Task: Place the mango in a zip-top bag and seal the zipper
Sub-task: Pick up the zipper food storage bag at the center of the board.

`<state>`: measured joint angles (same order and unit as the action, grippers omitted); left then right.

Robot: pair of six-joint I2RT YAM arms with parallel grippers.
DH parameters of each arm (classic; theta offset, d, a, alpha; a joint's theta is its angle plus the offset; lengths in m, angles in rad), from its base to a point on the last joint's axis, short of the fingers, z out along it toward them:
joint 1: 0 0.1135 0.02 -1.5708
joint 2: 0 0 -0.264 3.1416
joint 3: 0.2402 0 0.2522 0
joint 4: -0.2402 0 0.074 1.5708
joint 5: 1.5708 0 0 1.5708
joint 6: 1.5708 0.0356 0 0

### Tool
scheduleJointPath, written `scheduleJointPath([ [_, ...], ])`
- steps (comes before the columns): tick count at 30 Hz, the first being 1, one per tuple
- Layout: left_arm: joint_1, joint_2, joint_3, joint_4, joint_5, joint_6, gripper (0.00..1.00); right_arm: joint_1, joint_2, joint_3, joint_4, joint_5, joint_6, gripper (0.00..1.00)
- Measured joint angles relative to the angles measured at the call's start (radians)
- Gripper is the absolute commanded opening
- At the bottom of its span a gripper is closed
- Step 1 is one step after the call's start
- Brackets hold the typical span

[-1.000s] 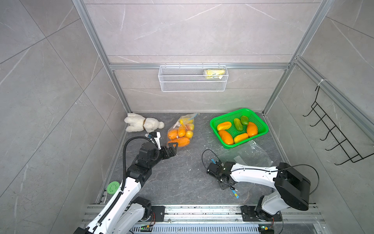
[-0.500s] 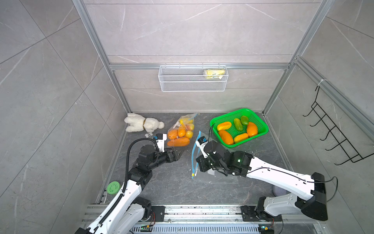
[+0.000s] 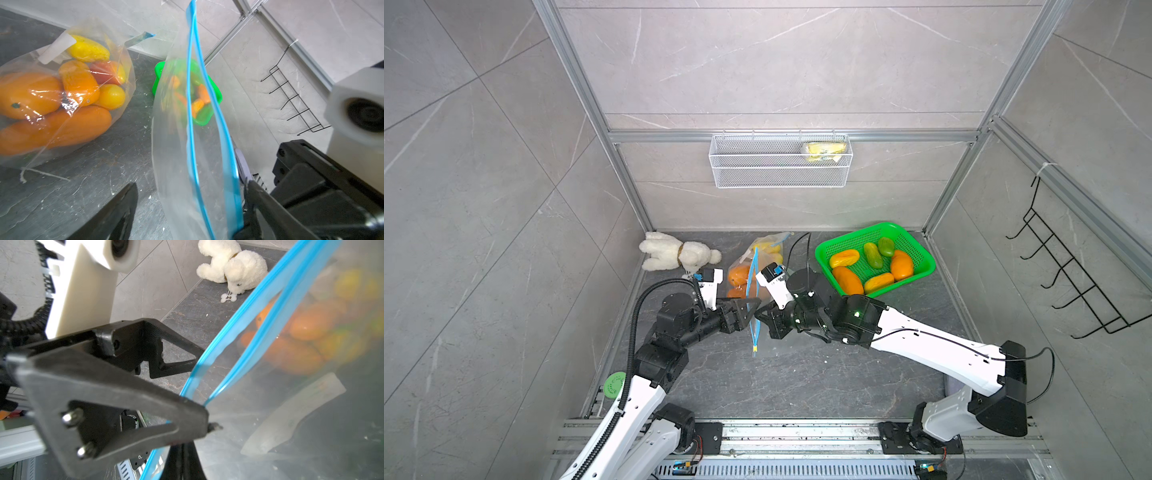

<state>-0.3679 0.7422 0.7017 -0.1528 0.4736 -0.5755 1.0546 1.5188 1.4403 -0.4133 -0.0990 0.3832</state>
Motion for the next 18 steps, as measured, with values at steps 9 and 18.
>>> scheduleJointPath([
  [9, -0.003, -0.037, 0.000, 0.004, -0.024, -0.008, 0.68, 0.000, 0.000, 0.000, 0.000, -0.014, -0.023, 0.00],
  [18, -0.003, -0.063, 0.000, 0.000, -0.047, -0.031, 0.69, 0.000, 0.000, 0.000, 0.000, 0.036, -0.034, 0.00],
])
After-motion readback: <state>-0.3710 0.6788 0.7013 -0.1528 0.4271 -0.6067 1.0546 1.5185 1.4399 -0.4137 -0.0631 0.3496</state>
